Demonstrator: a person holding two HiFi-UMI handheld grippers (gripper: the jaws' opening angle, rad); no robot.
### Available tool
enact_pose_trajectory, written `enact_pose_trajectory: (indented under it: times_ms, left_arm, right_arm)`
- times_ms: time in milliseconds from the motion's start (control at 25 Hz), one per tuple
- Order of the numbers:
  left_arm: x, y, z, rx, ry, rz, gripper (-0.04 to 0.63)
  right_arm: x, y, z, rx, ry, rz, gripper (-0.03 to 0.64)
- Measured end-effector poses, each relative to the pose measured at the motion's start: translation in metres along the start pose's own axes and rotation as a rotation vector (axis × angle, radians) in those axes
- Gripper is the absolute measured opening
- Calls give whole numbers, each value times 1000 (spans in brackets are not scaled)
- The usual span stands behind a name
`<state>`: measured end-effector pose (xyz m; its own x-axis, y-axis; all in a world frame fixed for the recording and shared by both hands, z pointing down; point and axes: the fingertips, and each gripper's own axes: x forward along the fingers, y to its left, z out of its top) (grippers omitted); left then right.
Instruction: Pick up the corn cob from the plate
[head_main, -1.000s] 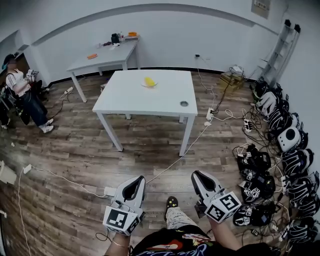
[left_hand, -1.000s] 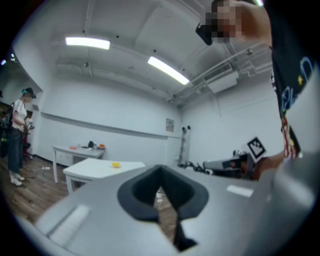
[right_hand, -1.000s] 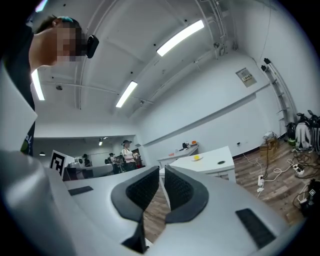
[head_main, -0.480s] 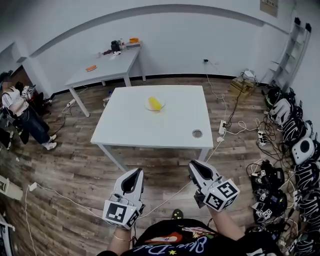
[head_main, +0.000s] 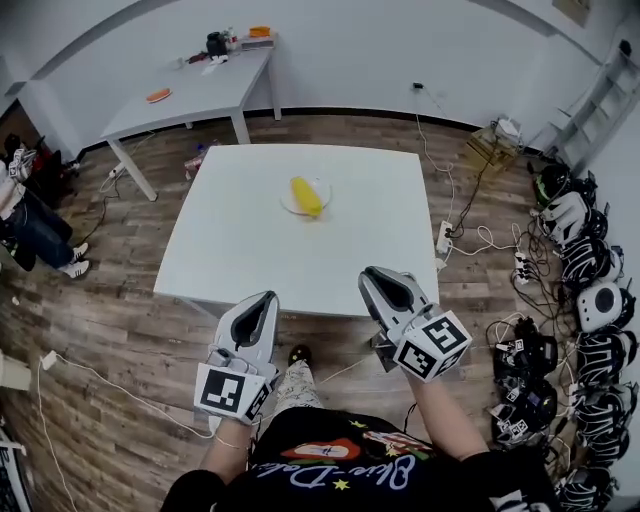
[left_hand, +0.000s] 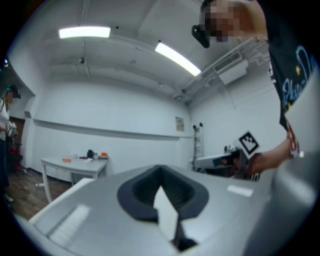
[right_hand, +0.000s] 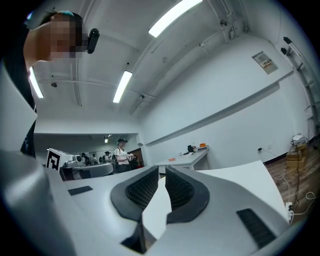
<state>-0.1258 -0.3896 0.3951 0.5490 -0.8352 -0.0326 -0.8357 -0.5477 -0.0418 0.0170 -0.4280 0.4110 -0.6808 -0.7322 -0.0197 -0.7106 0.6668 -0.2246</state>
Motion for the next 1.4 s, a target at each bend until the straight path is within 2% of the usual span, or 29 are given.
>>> enact_pose_trajectory:
  times_ms: [120,240,320,440,600,760,960,1080,1200,1400]
  left_arm:
    - [47,43,-5,-19,3,-40,-11]
    - [90,85,-3,3,11,-81,-11]
    - [111,110,-4,-3,17,-95,-11]
    - [133,139,-10,-30,33,-112,-11]
    - [153,174,-19,-75,26,-105,-11]
    - [168,199,-29,-108,38,-109,-11]
    - [175,216,-43,-156,68,-106,-11]
    - [177,222,-45,-159,68,-101,-11]
    - [176,228,-47,-165,71,-93,-11]
    - [174,238,-51,-169,84,-65,-11]
  right_arm:
    - [70,-27,1,-31,55,1,33]
    - [145,-56,0,-65,136,1,136]
    - [189,-79,-10,-91,213,-16,167]
    - [246,-115,-40,-97,386,-42,249]
    - [302,-149,-94,-45,642,-38,283]
    - [335,-181,-135,-74,815,-73,291]
    - [354,-202,-176,-119,968,-91,291]
    - [356,-208,-196,-99,1049,-108,291]
    - [357,-210,-208,-67,1092,-128,291]
    - [363,-217,-206,-71,1082,-151,290]
